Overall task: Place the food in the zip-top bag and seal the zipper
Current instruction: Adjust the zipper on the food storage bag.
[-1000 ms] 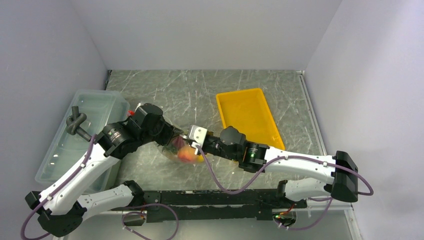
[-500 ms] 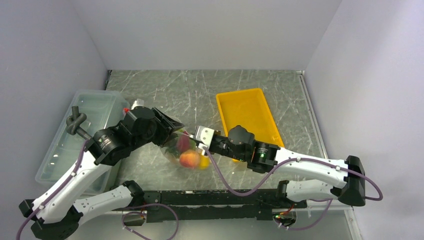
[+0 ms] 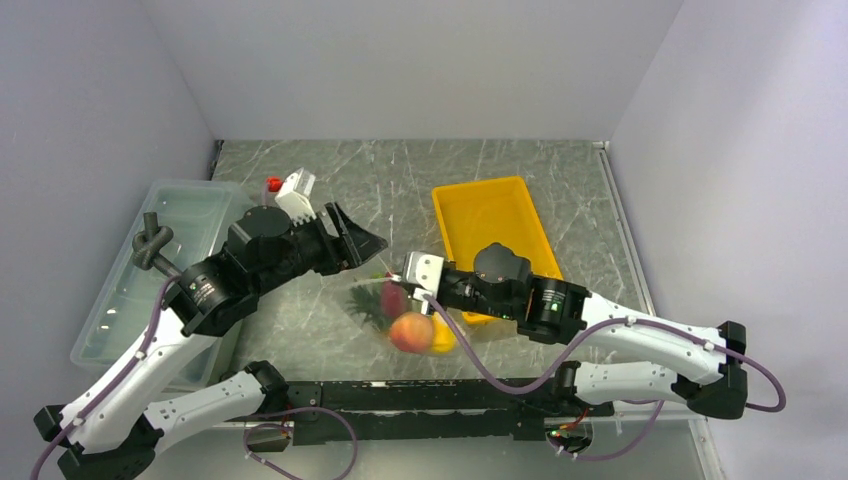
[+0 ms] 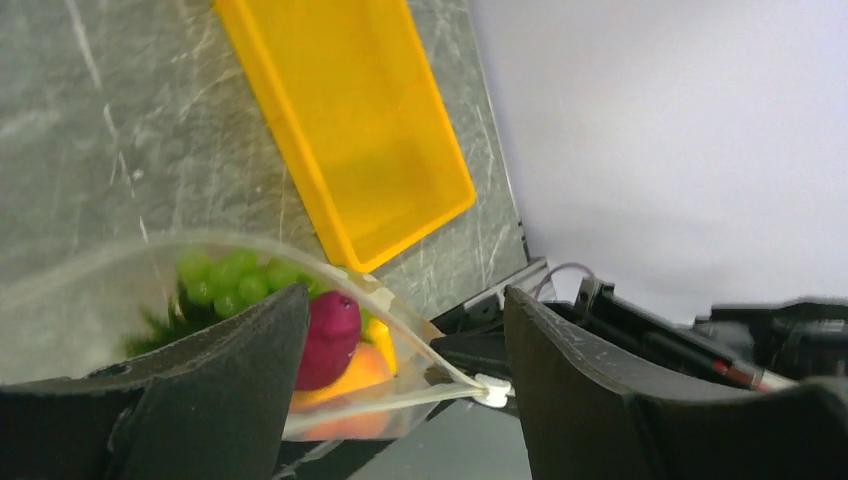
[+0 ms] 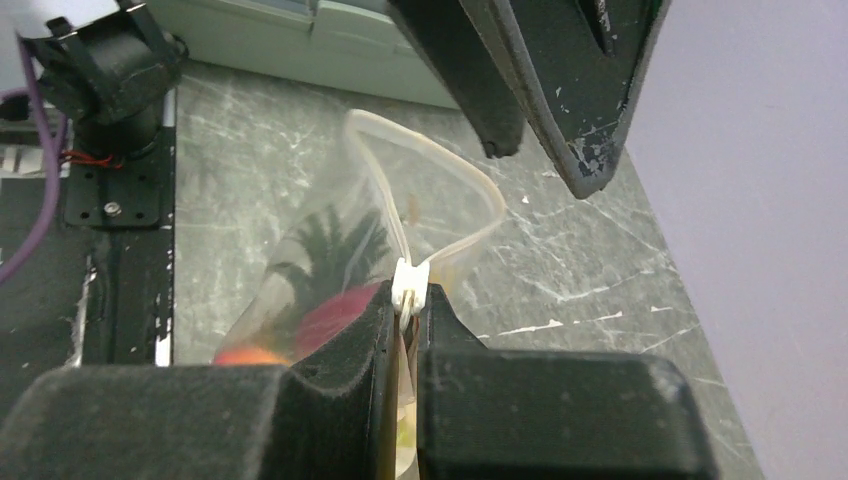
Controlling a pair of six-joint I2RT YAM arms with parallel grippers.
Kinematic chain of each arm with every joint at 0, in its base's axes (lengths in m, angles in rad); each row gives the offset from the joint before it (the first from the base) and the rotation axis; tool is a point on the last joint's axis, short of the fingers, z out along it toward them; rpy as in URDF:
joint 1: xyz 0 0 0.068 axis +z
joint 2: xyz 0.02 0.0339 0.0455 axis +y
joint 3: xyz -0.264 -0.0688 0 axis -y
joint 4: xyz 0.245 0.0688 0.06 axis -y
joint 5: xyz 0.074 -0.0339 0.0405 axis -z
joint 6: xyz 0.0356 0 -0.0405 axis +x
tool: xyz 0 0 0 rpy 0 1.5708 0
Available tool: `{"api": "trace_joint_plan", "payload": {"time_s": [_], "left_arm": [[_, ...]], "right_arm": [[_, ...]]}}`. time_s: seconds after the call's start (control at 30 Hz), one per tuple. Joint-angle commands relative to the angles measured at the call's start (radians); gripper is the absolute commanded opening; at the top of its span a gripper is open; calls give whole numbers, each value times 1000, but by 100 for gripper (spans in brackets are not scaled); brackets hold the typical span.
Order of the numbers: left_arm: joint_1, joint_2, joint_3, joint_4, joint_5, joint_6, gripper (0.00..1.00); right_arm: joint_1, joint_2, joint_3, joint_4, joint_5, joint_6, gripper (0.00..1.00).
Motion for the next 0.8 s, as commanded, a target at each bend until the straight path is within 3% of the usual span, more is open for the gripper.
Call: {"api": "trace_joint_plan", "payload": {"time_s": [0.0, 0.23, 0.5, 0.77], "left_arm": [[0, -13, -5, 169, 180, 325, 77], [0, -4, 24, 188, 416, 536, 78], [-1, -78, -39, 292, 653, 672, 79], [-1, -68, -8, 272, 726, 773, 75]], "right_arm": [[3, -52, 99, -37, -48, -6, 0], [3, -110, 149, -128, -87, 7, 0], [1, -131, 179, -171, -151, 14, 0], [0, -110, 231, -242, -239, 41, 0]]}}
